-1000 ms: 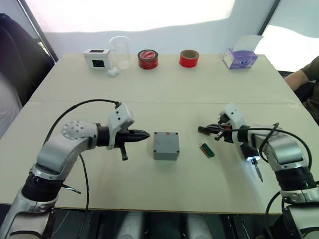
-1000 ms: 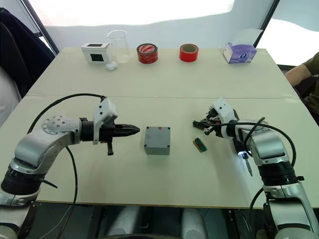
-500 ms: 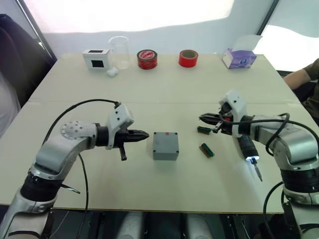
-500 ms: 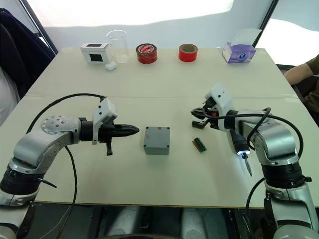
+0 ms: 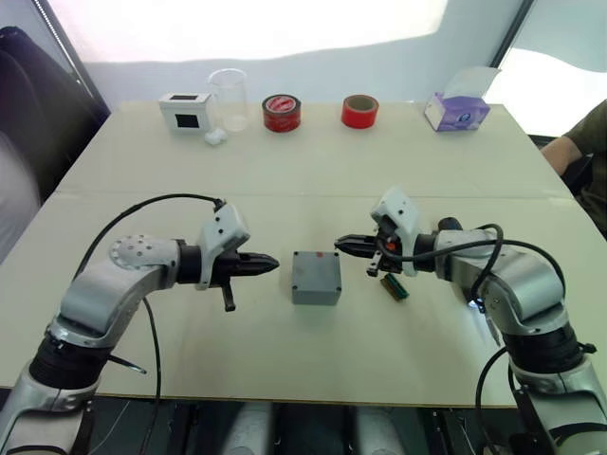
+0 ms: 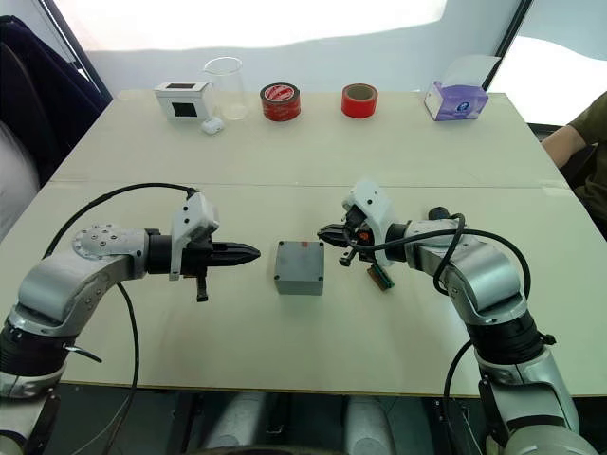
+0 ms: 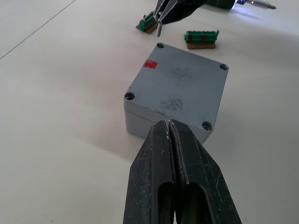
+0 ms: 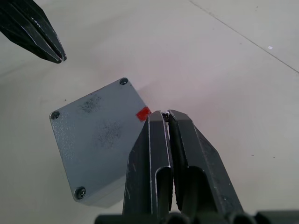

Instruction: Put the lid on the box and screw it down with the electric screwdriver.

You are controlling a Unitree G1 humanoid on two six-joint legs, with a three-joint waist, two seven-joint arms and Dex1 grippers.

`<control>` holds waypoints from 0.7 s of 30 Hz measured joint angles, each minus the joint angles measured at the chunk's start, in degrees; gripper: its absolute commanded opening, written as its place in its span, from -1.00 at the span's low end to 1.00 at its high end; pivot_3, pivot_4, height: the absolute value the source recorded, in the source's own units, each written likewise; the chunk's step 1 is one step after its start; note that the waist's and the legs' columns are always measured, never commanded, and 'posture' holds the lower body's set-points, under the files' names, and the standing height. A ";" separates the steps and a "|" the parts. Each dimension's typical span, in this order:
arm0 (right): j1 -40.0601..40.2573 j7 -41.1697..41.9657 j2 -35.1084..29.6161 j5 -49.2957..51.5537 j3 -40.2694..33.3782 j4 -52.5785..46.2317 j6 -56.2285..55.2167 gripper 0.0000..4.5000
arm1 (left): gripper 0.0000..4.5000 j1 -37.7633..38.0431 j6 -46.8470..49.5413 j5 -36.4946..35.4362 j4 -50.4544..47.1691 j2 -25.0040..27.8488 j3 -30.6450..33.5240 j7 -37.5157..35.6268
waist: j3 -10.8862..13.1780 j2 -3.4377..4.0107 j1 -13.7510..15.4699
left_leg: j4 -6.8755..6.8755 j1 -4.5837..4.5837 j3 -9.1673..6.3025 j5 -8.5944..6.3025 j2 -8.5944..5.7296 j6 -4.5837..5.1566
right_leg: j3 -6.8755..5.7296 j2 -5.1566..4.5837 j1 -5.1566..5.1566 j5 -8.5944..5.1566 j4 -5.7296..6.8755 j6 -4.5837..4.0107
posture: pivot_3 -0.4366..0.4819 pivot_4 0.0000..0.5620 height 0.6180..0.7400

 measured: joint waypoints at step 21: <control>0.82 -0.06 -0.27 -3.47 2.73 2.29 -3.11 -0.98 | -1.00 0.29 -0.06 -0.60 -0.07 0.16 0.00 0.84 | 0.00 0.00 0.03 | 0.00 0.00 0.00 0.00 0.00 0.00 | 0.00 0.00 0.00 0.00 0.00 0.00 | -0.05 -0.47 1.00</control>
